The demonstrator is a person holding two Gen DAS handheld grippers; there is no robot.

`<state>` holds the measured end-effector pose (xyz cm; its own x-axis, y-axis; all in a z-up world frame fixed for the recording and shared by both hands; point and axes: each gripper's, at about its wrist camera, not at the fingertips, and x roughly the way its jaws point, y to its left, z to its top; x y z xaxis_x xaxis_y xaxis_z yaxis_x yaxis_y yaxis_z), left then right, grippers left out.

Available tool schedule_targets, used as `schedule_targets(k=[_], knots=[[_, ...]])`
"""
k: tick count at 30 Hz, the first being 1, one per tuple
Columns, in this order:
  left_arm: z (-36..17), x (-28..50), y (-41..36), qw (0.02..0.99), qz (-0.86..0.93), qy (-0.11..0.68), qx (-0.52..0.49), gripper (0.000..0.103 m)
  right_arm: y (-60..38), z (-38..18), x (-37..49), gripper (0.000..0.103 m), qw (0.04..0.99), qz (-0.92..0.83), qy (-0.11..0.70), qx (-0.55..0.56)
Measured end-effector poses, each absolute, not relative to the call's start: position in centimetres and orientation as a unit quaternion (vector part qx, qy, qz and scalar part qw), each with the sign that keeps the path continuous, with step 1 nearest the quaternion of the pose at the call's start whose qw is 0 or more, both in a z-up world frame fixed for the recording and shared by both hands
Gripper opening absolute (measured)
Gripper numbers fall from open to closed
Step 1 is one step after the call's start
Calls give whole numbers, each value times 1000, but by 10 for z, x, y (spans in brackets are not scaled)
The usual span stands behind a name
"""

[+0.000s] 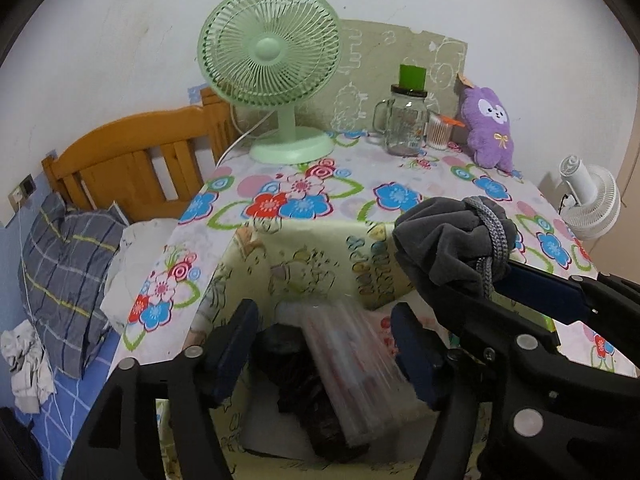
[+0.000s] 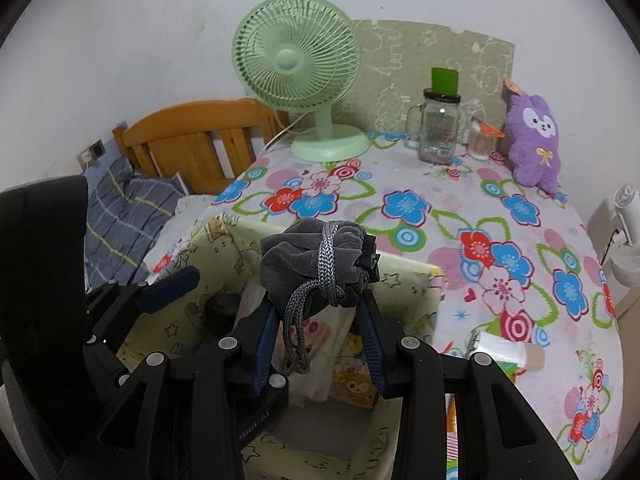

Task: Organize soft objects
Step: 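Lower plastic bag into box with left tool while right tool lowers grey pouch, then open both tools to release the items and withdraw from the box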

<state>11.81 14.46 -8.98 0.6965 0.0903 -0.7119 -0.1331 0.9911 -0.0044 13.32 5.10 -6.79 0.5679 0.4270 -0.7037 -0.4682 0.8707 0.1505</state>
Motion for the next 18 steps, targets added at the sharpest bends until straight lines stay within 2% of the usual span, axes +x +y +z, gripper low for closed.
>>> schedule_targets(k=[6, 9, 14, 18], knots=[[-96, 112, 150, 915, 65, 398, -29, 75, 59, -76, 132, 43, 875, 271, 401, -27], [-96, 108, 149, 914, 61, 399, -28, 77, 60, -78, 132, 47, 873, 273, 404, -28], [-92, 102, 144, 917, 58, 394, -23, 85, 55, -76, 131, 75, 878, 259, 401, -31], [-87, 98, 138, 919, 53, 391, -19, 87, 48, -73, 128, 78, 884, 255, 391, -35]])
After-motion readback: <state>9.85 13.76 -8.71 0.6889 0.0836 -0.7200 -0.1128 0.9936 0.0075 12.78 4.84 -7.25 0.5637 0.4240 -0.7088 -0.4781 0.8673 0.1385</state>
